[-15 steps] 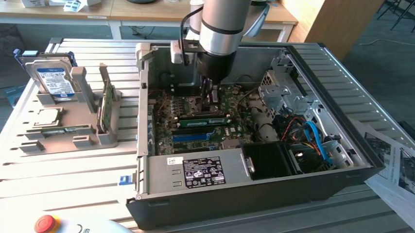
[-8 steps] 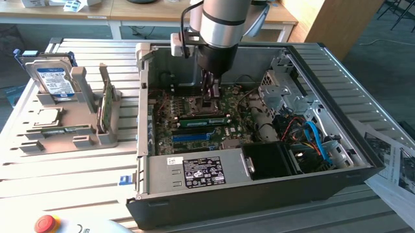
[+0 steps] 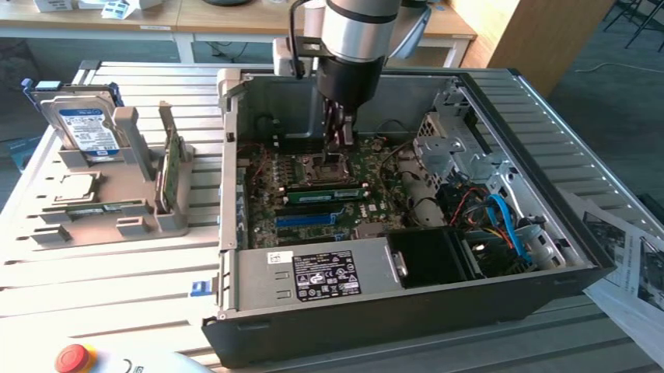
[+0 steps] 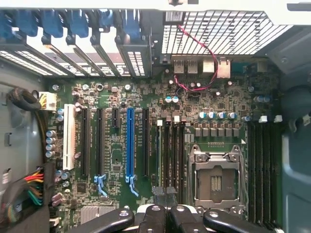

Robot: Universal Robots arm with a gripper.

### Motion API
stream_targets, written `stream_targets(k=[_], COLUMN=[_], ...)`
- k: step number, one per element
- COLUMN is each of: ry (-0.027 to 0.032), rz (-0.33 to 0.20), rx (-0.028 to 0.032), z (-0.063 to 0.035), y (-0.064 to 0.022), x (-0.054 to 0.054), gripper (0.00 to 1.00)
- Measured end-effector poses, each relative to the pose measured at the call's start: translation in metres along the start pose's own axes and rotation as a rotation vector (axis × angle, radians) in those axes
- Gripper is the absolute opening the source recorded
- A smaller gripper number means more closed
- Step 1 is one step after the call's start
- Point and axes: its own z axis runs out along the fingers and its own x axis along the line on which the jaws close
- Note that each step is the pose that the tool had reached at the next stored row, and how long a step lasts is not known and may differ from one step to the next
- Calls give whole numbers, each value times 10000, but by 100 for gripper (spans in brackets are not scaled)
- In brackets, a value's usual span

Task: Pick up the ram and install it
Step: 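Press down the ram until it locks into place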

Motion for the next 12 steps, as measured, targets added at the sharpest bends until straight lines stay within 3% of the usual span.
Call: stream_targets(k=[12], ry=[1], rz=[0], rx=[0], z=[-232], y=[9], x=[1], gripper=[10])
